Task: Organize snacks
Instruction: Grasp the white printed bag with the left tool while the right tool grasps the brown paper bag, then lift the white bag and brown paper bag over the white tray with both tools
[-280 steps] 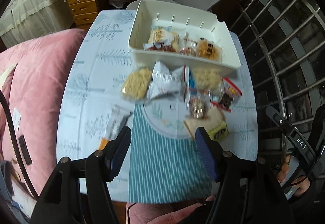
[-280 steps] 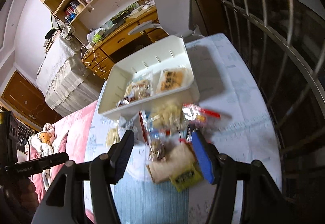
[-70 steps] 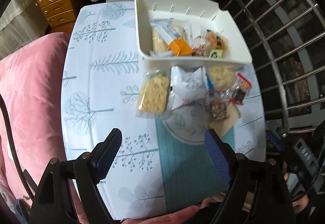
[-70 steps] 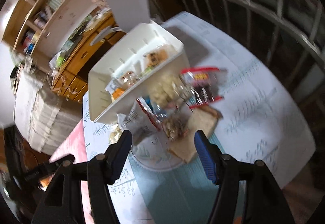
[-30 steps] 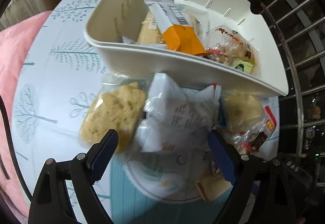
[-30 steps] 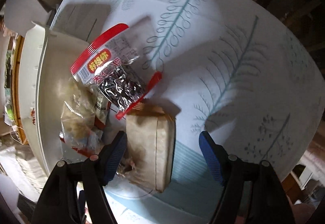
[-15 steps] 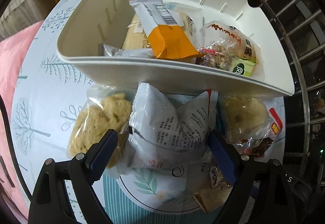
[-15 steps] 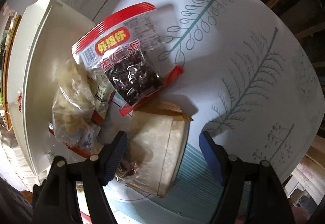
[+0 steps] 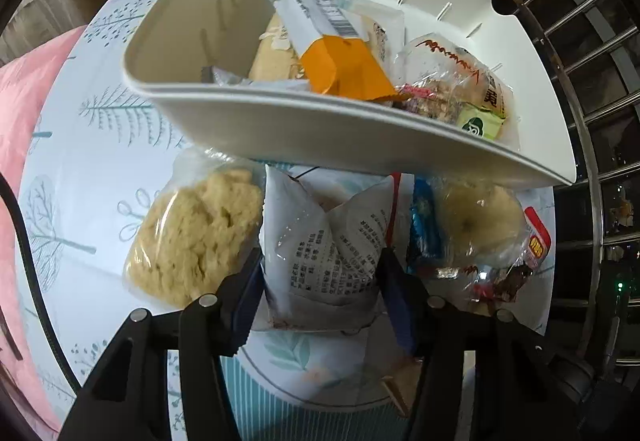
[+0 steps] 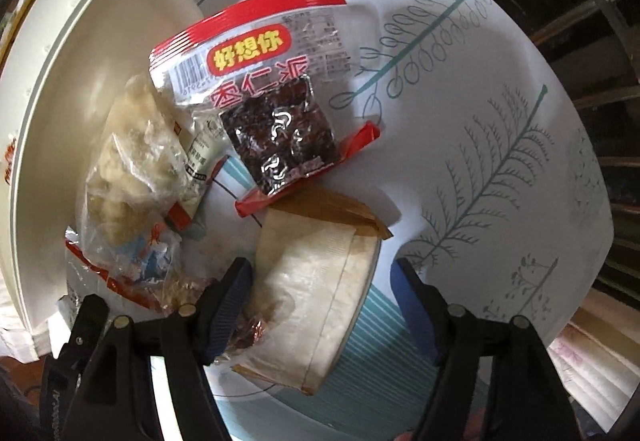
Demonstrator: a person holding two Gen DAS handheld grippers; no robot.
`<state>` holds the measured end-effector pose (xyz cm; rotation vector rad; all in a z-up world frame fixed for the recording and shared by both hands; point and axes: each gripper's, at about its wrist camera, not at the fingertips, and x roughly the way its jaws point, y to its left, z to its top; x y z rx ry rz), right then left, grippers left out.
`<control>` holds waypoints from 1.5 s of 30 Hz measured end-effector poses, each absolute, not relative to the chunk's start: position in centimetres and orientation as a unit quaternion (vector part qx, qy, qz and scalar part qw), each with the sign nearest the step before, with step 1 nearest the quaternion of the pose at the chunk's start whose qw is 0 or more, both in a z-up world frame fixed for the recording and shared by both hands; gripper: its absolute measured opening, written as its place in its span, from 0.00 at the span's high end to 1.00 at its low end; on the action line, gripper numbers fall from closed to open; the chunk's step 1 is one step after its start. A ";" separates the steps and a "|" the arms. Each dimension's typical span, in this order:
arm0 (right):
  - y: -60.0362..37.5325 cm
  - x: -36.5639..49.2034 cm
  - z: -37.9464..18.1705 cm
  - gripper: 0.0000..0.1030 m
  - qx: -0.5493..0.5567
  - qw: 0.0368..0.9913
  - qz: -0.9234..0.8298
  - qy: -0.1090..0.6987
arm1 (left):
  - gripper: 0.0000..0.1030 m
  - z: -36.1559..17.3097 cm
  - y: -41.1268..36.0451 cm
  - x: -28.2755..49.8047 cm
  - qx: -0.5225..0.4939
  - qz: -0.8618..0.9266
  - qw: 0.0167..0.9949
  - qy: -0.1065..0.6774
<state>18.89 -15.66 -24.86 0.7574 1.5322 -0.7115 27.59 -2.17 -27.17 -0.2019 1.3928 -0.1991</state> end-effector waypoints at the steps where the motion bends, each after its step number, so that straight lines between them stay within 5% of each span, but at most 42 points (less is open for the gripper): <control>1: -15.1 19.2 -24.8 0.41 0.323 0.601 -0.310 0.662 | 0.47 -27.2 -2.0 27.4 -0.093 -0.090 0.756 0.642; 24: -15.6 10.5 -23.8 0.45 0.459 0.547 -0.333 0.616 | 0.47 -21.6 3.2 17.5 -0.059 -0.152 0.716 0.679; 45: -15.8 6.9 -13.2 0.50 0.492 0.658 -0.264 0.505 | 0.47 -14.4 8.9 17.8 -0.057 -0.134 0.720 0.679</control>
